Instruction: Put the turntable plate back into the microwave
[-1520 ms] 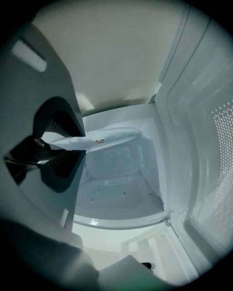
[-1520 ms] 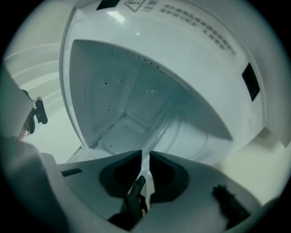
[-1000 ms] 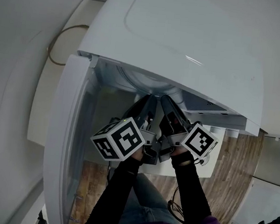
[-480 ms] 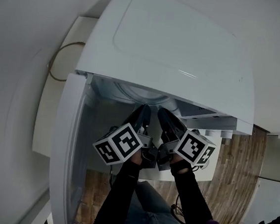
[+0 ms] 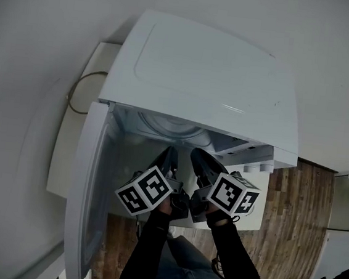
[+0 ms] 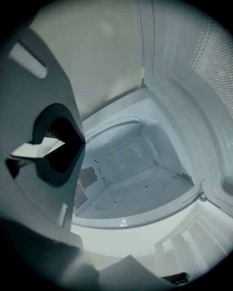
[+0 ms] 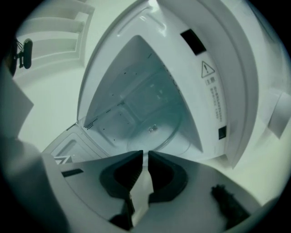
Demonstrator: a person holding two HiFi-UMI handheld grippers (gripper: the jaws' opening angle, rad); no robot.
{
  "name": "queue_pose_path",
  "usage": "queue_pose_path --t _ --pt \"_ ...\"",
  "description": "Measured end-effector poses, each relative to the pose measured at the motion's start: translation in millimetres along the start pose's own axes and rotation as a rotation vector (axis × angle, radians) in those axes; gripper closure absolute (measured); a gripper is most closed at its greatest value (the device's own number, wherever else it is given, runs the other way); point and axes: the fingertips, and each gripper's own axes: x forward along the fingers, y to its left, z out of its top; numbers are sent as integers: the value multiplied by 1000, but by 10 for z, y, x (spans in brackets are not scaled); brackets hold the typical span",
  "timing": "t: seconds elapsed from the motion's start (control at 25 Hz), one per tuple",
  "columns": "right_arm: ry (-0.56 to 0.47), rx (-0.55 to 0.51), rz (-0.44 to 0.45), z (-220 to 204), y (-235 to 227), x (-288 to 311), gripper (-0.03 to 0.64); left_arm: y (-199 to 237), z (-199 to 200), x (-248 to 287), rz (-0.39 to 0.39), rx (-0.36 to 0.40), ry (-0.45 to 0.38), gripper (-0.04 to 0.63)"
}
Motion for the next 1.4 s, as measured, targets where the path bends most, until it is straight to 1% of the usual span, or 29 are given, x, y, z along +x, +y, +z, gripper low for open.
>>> queue_pose_path --t 0.08,0.12,0.16,0.24,0.32,0.4,0.44,0.48,0.56,0.6,0.68,0.76,0.84,0.92,1.04,1.12,1.24,1.32,1.4 --pt "-6 -7 15 18 63 -101 575 -28 -35 -115 18 18 -9 599" --pt "-15 -11 25 41 104 -157 575 -60 -38 -177 26 40 -17 597" --pt "-28 -20 39 79 157 -216 575 -114 -27 -243 32 74 -29 597" --pt "-64 -60 71 187 300 -364 575 -305 21 -397 29 169 -67 591" --pt "-112 -135 77 341 455 -554 575 -617 83 -574 -11 260 -123 591" --pt "-172 -230 64 548 636 -748 582 -976 154 -749 -54 329 -185 591" --pt "-207 -278 67 661 757 -846 587 -1150 193 -838 -64 376 -216 591" --pt "-246 -324 74 775 890 -951 590 -1325 237 -932 -71 439 -248 591" --pt "-340 -405 74 1025 1135 -1195 592 -1704 342 -1136 -103 570 -329 591" --pt "-396 -437 67 1164 1242 -1330 592 -1904 403 -1247 -134 614 -379 591" --pt "-498 -492 73 1407 1466 -1601 602 -2262 516 -1477 -186 671 -480 591" --pt "-576 -536 95 1572 1684 -1864 604 -2535 598 -1715 -189 747 -571 591" --pt "-666 -570 87 1720 1835 -2126 604 -2796 658 -1957 -191 836 -672 591" --pt "-760 -613 74 1871 1966 -2361 604 -3070 682 -2154 -215 905 -768 591" --pt "-858 -681 82 2006 2141 -2629 604 -3384 677 -2349 -213 1006 -871 591" --pt "-908 -741 74 2022 2224 -2759 604 -3505 692 -2479 -199 1052 -933 591" --pt "-972 -855 30 1992 2330 -2910 604 -3630 744 -2689 -197 1083 -1016 591" --pt "-1007 -884 27 2012 2395 -2997 604 -3714 747 -2758 -194 1119 -1038 591" --pt "-1045 -880 44 2067 2448 -3121 606 -3787 707 -2790 -183 1141 -1041 591"
